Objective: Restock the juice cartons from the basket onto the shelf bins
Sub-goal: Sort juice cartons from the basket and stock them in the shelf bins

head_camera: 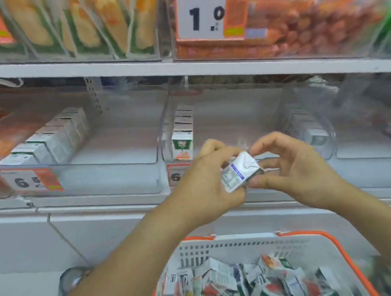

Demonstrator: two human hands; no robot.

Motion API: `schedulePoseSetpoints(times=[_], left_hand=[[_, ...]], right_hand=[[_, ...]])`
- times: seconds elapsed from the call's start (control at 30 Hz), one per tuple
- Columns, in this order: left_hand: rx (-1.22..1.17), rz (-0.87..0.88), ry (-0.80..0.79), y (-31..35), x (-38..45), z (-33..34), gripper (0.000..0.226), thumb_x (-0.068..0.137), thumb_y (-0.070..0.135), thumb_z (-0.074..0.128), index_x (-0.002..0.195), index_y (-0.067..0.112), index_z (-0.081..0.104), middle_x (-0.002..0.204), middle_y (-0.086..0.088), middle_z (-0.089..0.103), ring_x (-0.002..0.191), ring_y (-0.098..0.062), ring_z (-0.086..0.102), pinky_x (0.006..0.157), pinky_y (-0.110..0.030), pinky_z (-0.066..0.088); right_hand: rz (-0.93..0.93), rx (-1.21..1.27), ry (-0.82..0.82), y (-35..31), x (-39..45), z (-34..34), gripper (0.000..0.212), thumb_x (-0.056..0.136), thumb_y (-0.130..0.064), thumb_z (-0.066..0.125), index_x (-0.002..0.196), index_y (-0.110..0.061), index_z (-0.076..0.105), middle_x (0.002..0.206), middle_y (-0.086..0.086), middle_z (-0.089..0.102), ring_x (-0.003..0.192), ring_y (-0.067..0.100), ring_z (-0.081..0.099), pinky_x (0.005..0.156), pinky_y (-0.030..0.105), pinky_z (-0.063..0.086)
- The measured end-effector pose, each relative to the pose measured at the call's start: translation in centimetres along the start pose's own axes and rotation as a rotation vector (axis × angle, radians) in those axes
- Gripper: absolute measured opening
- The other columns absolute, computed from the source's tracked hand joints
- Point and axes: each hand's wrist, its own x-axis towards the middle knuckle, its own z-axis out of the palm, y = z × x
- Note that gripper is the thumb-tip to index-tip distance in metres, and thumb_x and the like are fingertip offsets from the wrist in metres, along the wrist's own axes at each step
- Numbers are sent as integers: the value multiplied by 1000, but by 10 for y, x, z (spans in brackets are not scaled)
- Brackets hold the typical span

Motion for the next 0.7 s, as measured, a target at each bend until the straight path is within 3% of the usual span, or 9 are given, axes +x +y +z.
schedulePoseSetpoints(times=[0.1,0.2,0.3,0.4,0.53,0.7], left_hand=[[24,138,128,14,18,33,70,78,14,76,139,32,47,125,5,43,103,-7,56,85,-19,48],[127,218,253,19,35,56,72,81,23,78,143,28,41,131,3,45,113,-4,51,95,-11,39],[301,204,183,9,46,74,70,81,31,79,141,29,42,130,4,45,118,-15,50,102,-32,43],[388,180,143,-6,53,88,69,81,32,78,138,33,40,123,6,47,110,-19,54,94,-39,48],[488,199,180,-18,62,100,55,82,29,76,129,28,47,114,3,57,94,-26,62,78,-44,53],[591,279,254,-25,64,110,26,82,21,78,105,18,67,100,5,66,95,-20,58,76,-38,43]], right_hand=[[-139,8,227,-1,-21,-28,39,61,-23,88,94,-21,67,101,2,70,91,25,69,77,27,57],[-257,-17,510,0,-38,-56,36,67,-2,79,96,-15,62,97,1,71,92,16,69,78,22,55],[-365,-117,766,8,-49,-101,41,76,2,78,103,-23,59,104,4,65,98,12,66,84,23,53],[-363,-139,943,21,-55,-153,46,80,2,78,112,-21,55,106,-4,65,105,22,64,92,39,55],[-259,-310,940,33,-59,-192,34,80,-9,81,105,-24,62,106,3,65,100,17,67,89,31,55],[-70,-601,717,49,-47,-189,32,73,-14,87,100,-18,70,103,4,72,86,12,69,73,26,58]])
